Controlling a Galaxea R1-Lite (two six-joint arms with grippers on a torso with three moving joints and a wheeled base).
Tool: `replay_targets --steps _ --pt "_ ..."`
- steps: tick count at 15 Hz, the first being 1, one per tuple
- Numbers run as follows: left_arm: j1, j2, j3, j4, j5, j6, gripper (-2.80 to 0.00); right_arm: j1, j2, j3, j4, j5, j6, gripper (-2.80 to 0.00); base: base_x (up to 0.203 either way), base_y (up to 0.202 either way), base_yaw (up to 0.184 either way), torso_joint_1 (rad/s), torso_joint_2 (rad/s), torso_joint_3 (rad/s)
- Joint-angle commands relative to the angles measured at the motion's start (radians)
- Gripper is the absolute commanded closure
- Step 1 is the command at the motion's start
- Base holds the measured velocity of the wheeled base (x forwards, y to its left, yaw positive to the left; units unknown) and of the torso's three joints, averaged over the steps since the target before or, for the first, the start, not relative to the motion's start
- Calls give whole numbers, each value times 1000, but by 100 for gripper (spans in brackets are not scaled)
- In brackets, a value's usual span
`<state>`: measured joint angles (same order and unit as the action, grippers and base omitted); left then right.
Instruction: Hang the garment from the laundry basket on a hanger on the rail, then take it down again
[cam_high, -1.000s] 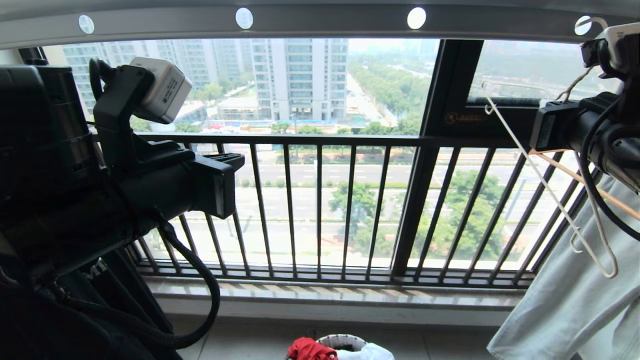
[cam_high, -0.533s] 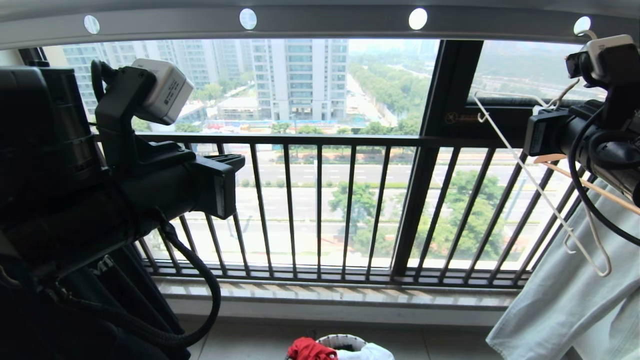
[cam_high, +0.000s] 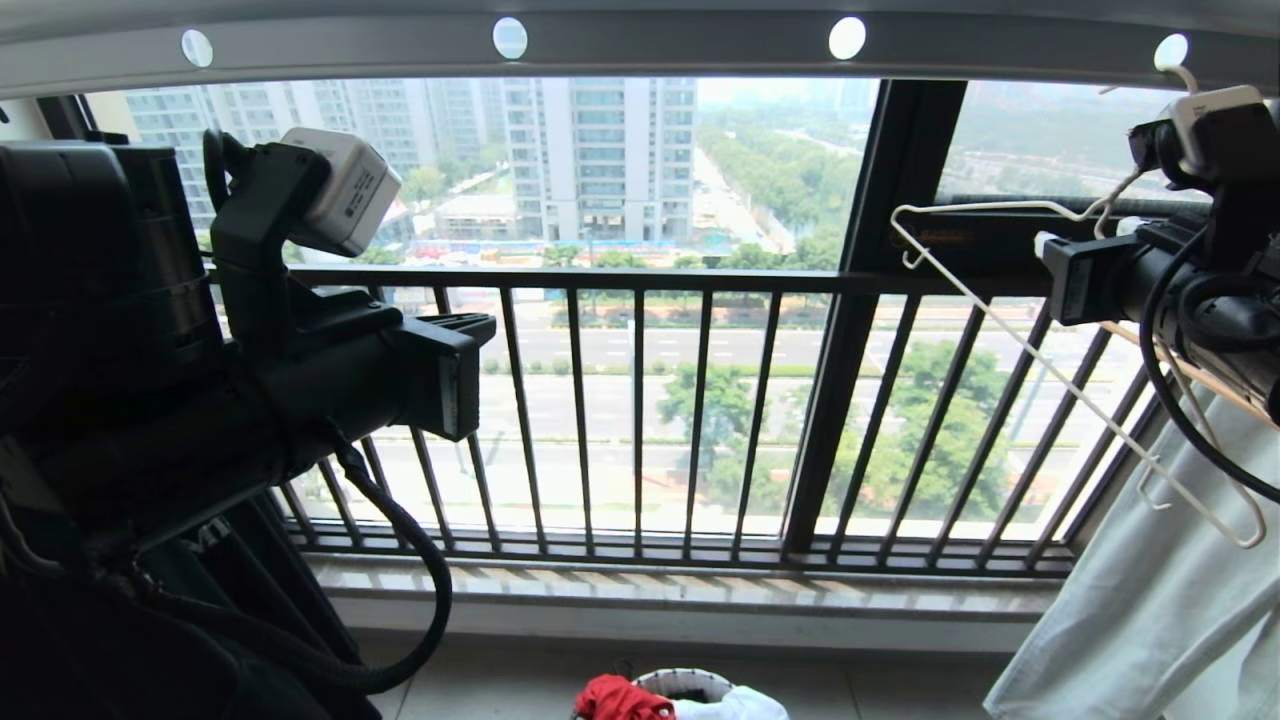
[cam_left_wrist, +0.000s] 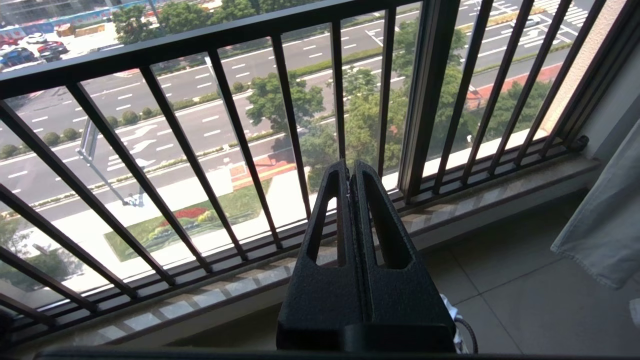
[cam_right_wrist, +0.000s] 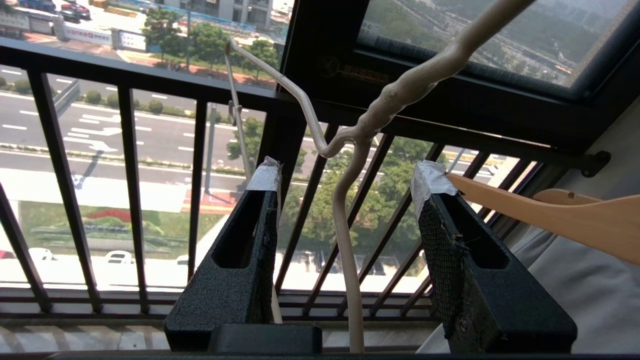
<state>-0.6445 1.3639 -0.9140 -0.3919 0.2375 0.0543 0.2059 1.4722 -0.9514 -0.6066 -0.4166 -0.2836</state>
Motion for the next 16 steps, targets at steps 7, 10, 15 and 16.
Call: replay_targets --steps 7,10,15,16 --pt "-2 68 1 1 3 18 0 27 -395 188 33 12 -1 -280 0 0 0 0 0 0" --pt "-30 103 2 1 6 41 0 27 -618 199 202 38 3 -280 0 0 0 0 0 0" --pt "-166 29 58 -2 5 -17 0 27 -860 181 388 68 -1 0 0 0 0 0 0 0" --pt "-202 28 63 2 7 -41 0 28 -886 142 451 72 1 0 0 0 0 0 0 0"
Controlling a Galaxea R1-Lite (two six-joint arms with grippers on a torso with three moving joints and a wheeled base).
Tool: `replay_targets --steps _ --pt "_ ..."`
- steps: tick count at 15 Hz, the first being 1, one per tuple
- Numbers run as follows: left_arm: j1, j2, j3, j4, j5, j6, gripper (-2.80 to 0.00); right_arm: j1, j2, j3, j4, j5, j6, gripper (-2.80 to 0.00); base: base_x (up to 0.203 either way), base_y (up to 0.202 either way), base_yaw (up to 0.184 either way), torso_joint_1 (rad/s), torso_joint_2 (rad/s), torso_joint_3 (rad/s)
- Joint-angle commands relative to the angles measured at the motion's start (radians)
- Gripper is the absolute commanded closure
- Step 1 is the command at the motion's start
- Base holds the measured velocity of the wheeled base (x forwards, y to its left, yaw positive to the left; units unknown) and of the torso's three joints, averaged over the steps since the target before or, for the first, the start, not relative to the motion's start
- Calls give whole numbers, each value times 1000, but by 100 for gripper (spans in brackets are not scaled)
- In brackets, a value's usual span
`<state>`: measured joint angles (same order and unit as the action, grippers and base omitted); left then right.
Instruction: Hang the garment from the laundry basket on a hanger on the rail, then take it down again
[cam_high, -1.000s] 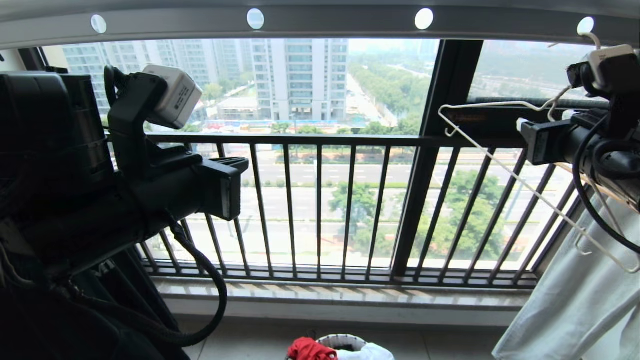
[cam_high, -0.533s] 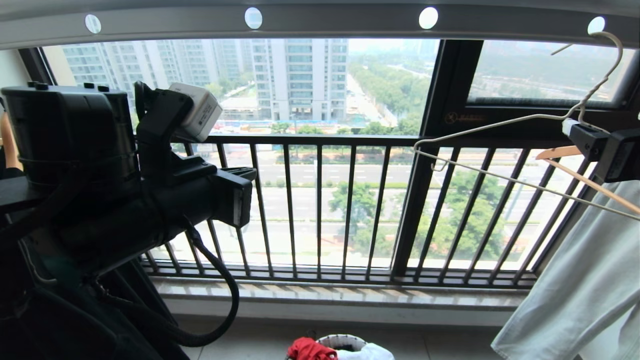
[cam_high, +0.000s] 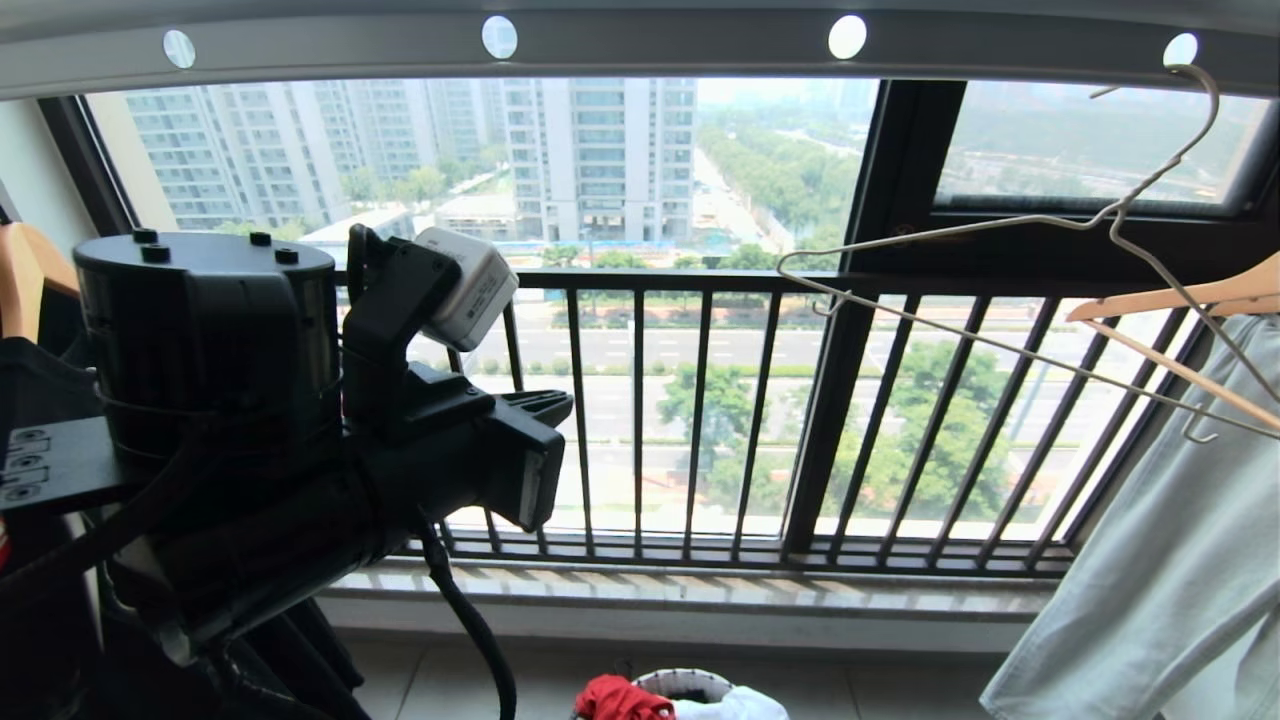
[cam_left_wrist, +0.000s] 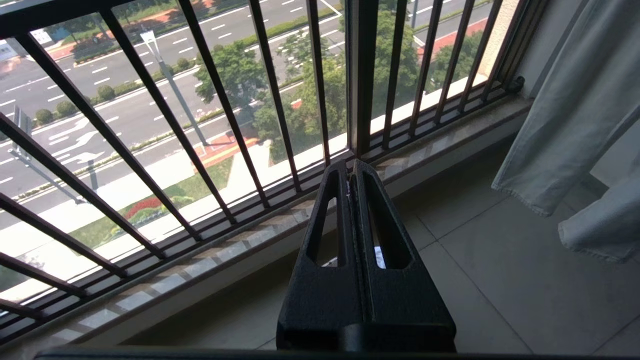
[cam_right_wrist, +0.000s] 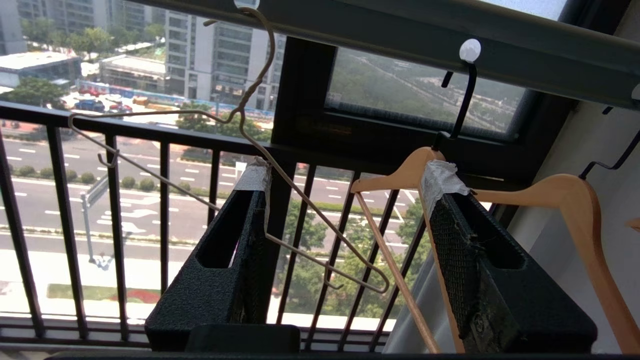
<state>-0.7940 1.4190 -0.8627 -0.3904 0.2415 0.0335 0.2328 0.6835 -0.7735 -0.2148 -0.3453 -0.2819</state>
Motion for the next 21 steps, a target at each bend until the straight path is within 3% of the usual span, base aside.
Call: replay_targets --steps 1,3,6,8,10,12,14,18,21 --pt "-66 -40 21 2 4 -25 0 2 -123 -55 108 2 3 0 0 0 0 0 0 0" --pt "-58 -98 94 -3 5 -39 0 2 -172 -61 156 2 4 0 0 0 0 0 0 0" --pt "15 -242 235 -7 8 -121 0 3 -190 -38 169 2 6 0 0 0 0 0 0 0" --pt "149 -356 314 -8 8 -155 0 2 -225 -30 173 -1 6 0 0 0 0 0 0 0" --pt "235 -505 380 -7 8 -173 0 2 -261 -48 175 -24 4 0 0 0 0 0 0 0" --pt "397 -627 437 -7 9 -183 0 2 -268 -120 176 -57 4 0 0 0 0 0 0 0" --pt "507 -791 474 2 22 -185 0 -28 -273 -164 176 -102 4 0 0 0 0 0 0 0" --pt "659 -1081 507 186 103 -145 0 -99 -300 -166 176 -104 1 0 0 0 0 0 0 0" --pt "807 -1214 530 285 107 -97 0 -126 -322 -192 269 -100 0 0 0 0 0 0 0 0"
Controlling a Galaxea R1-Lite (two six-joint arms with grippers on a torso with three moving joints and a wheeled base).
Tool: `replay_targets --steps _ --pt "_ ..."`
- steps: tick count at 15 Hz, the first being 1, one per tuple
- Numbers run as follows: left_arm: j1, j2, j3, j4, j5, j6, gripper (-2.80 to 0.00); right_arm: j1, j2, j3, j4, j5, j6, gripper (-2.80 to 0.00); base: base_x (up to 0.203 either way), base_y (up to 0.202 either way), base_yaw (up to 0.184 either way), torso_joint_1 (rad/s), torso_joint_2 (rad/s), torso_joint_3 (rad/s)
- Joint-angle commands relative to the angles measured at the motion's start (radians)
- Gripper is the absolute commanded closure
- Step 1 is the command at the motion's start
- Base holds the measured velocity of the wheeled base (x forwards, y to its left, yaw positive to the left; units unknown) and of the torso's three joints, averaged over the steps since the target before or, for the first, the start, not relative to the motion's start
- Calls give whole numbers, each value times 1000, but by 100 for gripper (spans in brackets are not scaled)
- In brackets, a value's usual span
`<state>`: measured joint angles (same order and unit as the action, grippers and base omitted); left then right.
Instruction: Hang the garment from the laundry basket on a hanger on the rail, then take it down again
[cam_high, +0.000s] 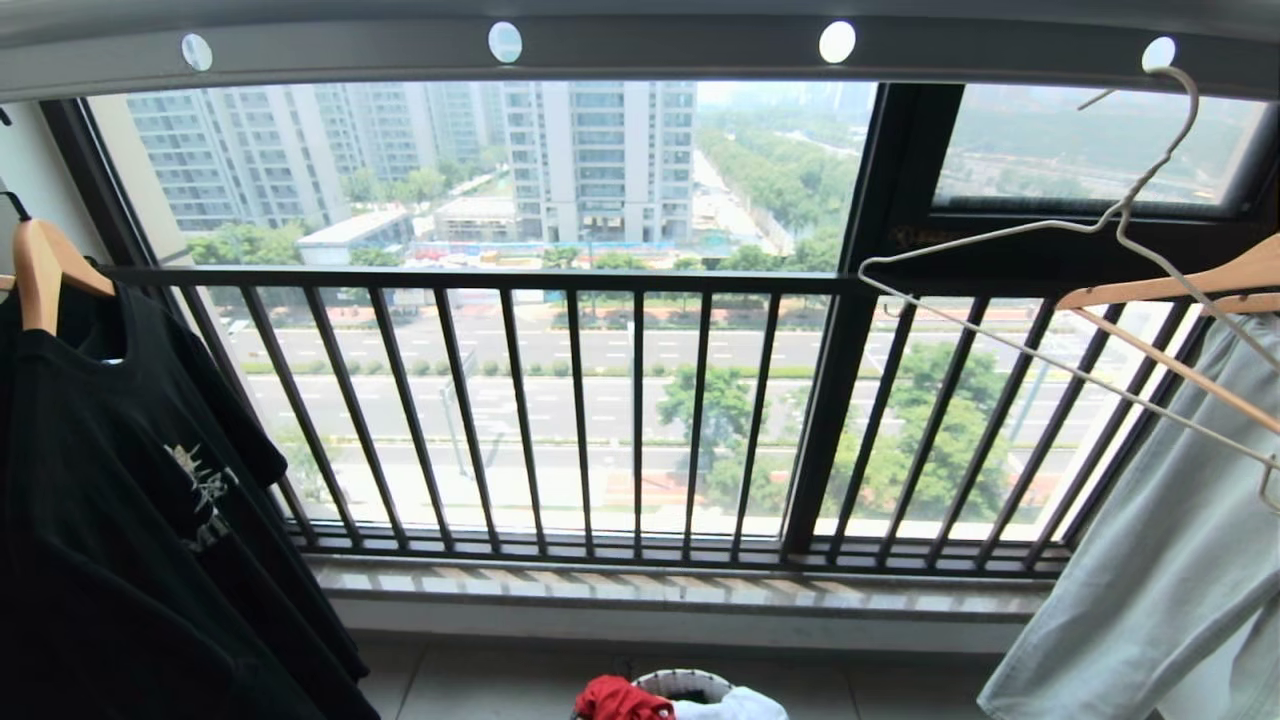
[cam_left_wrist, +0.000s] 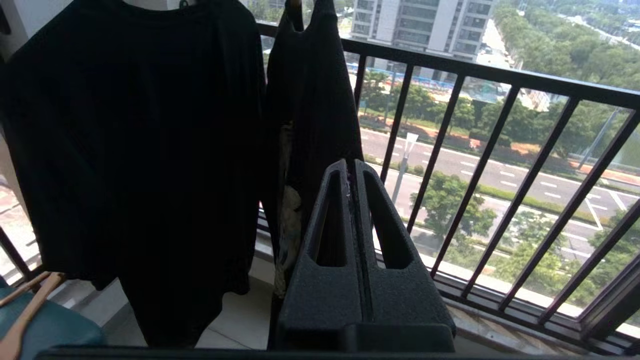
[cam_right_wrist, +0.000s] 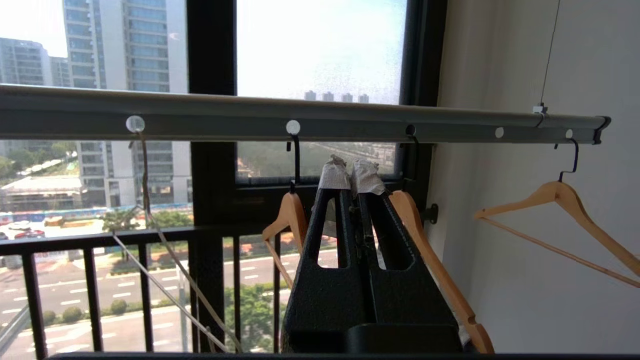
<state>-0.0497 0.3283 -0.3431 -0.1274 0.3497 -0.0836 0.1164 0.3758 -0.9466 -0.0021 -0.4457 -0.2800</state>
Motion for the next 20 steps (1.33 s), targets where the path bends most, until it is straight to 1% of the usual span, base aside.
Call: replay_targets --steps 1,3,4,5,6,8,9,10,11,13,15,16,17,18,19,20 --pt "69 -153 32 35 -4 52 0 -13 -22 -54 133 5 -1 0 0 0 0 0 0 0" --pt "64 -228 88 46 -8 66 0 -15 -63 -64 192 11 -1 0 0 0 0 0 0 0" --pt "62 -274 134 48 -12 82 0 -14 -85 -56 228 11 -1 0 0 0 0 0 0 0" --pt "61 -310 184 48 -15 112 0 -14 -96 -53 273 12 3 0 0 0 0 0 0 0" --pt "60 -323 230 42 -16 135 0 -15 -97 -46 283 10 8 0 0 0 0 0 0 0" --pt "59 -328 298 36 -19 150 0 -18 -97 -8 287 9 12 0 0 0 0 0 0 0" --pt "59 -329 315 36 -35 147 0 -48 -95 -4 287 11 11 0 0 0 0 0 0 0" --pt "59 -330 316 37 -65 136 0 -89 -96 2 287 24 10 0 0 0 0 0 0 0" --pt "59 -329 318 37 -110 116 0 -115 -112 27 288 66 10 0 0 0 0 0 0 0" --pt "59 -329 323 37 -166 104 0 -121 -202 135 288 102 9 0 0 0 0 0 0 0" --pt "59 -329 336 38 -264 87 0 -120 -312 255 289 136 11 0 0 0 0 0 0 0" --pt "59 -328 342 65 -292 82 0 -119 -353 336 287 156 19 0 0 0 0 0 0 0" --pt "59 -328 343 120 -294 82 0 -118 -365 403 287 170 61 0 0 0 0 0 0 0" --pt "59 -329 342 143 -294 72 0 -118 -371 453 287 185 137 0 0 0 0 0 0 0" --pt "59 -329 343 134 -294 55 0 -117 -374 507 282 209 166 0 0 0 0 0 0 0" --pt "59 -329 343 131 -294 53 0 -117 -375 563 275 246 179 0 0 0 0 0 0 0"
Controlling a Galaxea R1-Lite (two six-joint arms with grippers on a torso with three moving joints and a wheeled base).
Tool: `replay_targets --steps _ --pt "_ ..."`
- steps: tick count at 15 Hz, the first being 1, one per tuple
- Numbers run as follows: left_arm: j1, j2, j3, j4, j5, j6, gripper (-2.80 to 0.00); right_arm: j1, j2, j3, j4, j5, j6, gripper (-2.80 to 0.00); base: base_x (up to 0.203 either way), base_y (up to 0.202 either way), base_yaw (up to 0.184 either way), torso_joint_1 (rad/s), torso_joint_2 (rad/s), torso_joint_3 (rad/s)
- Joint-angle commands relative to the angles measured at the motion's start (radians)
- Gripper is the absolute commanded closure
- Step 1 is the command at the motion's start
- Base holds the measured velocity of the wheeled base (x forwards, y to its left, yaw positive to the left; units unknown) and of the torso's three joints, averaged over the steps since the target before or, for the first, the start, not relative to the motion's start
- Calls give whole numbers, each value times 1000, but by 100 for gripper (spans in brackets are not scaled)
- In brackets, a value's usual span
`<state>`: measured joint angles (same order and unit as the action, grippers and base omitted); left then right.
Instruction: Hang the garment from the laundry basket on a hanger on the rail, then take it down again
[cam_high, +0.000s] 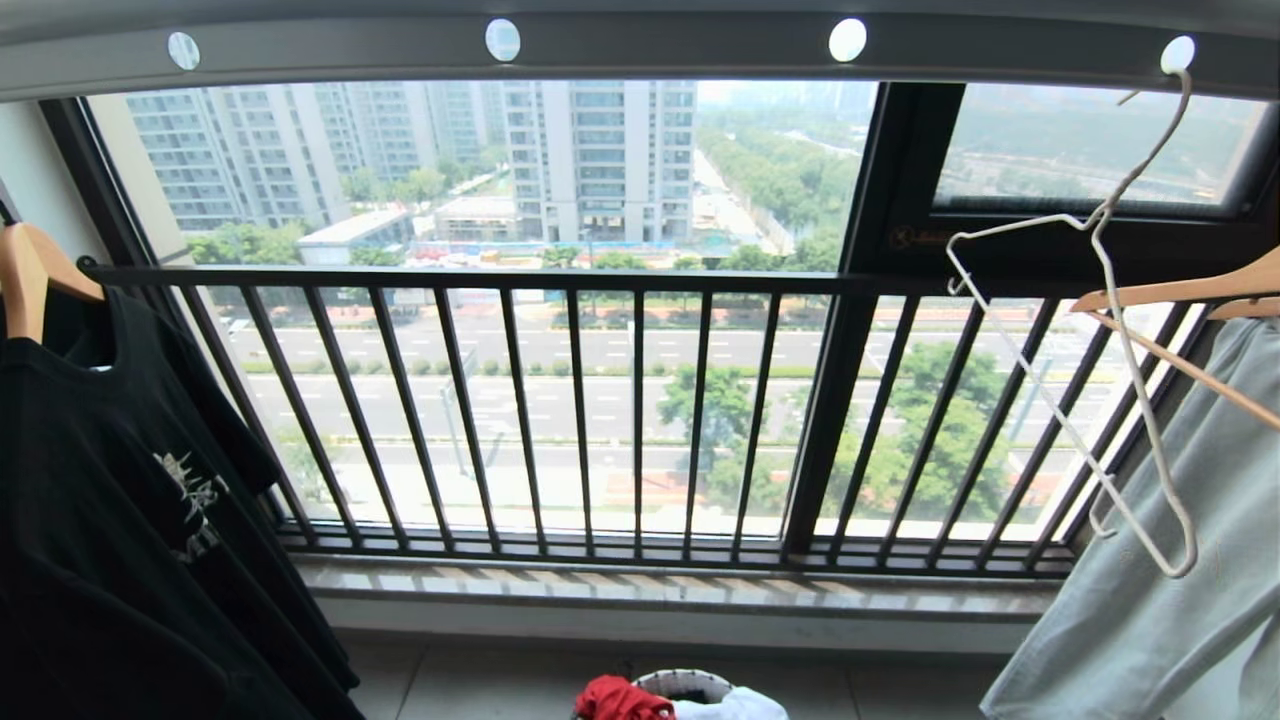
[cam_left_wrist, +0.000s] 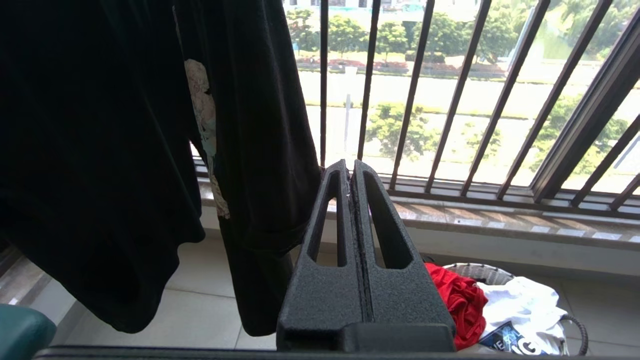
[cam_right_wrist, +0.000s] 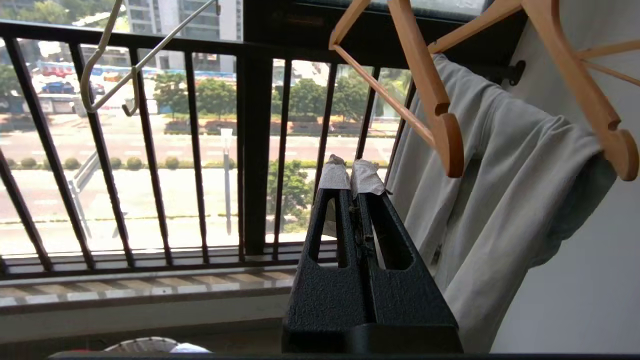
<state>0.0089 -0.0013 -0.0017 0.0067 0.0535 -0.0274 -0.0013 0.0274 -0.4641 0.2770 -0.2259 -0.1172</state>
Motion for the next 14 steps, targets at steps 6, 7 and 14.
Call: replay_targets --steps 6,7,14 --pt "0 1 2 -4 3 -47 0 0 -27 407 -320 191 2 0 0 0 0 0 0 0" --pt "0 1 2 -4 3 -59 0 0 -27 457 -361 213 -28 0 0 0 0 0 0 0" --pt "0 1 2 -4 3 -60 0 1 -27 463 -263 272 42 0 0 0 0 0 0 0"
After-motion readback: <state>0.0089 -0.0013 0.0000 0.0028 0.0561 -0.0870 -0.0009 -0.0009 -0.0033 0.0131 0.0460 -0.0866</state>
